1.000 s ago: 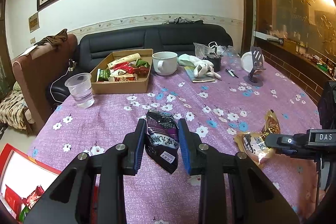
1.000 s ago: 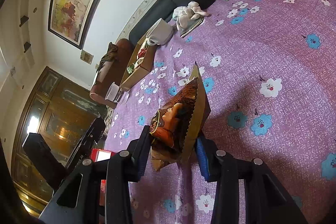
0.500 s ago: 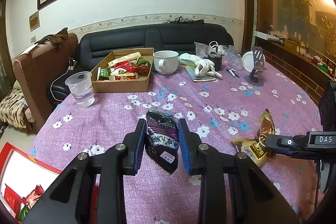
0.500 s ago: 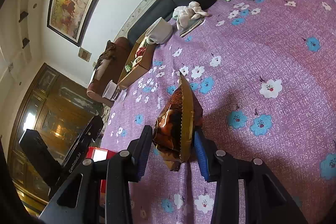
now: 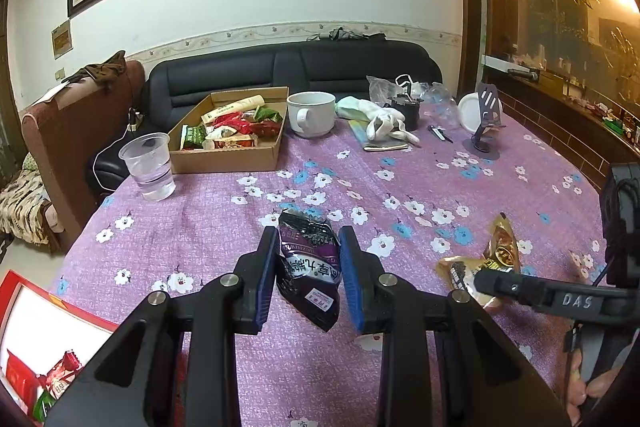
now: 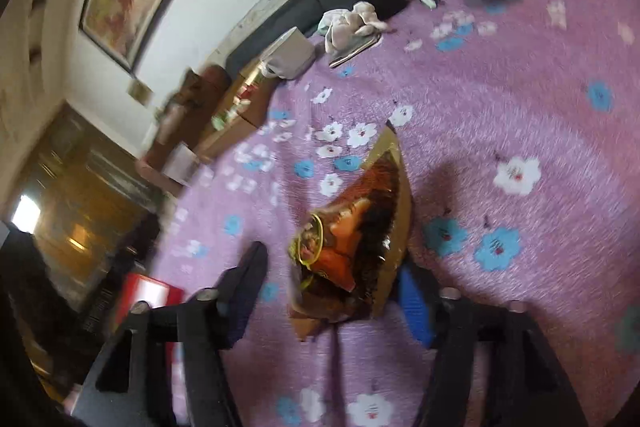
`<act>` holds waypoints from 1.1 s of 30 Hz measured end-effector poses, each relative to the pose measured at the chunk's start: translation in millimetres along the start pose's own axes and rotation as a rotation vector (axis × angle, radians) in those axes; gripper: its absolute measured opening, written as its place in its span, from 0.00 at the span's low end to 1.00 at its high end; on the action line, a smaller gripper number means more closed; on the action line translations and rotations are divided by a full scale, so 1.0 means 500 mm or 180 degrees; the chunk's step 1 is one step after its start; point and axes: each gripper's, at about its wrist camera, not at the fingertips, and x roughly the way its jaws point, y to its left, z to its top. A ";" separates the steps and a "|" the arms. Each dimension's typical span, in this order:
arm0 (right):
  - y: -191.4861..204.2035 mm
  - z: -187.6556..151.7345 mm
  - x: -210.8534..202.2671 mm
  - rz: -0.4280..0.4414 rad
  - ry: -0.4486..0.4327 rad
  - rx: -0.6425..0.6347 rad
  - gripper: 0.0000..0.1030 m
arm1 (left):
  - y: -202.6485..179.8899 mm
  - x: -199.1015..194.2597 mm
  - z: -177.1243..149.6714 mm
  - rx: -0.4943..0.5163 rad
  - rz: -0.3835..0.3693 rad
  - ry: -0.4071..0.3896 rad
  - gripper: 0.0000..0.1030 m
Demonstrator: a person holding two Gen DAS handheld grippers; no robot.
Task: Organize snacks
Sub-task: 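Carry the gold bag and purple packet over the white tray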
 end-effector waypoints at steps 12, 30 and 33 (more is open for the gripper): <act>0.015 0.013 -0.078 0.0576 -0.0329 0.0119 0.38 | -0.006 -0.031 0.004 -0.0049 -0.0093 -0.0082 0.27; 0.401 -0.146 -0.021 0.1223 0.0207 -0.0672 0.38 | 0.177 -0.309 -0.084 -0.0176 0.0692 -0.0466 0.27; 0.460 -0.178 -0.002 0.1320 0.0302 -0.0743 0.38 | 0.222 -0.329 -0.105 -0.0263 0.0830 -0.0452 0.27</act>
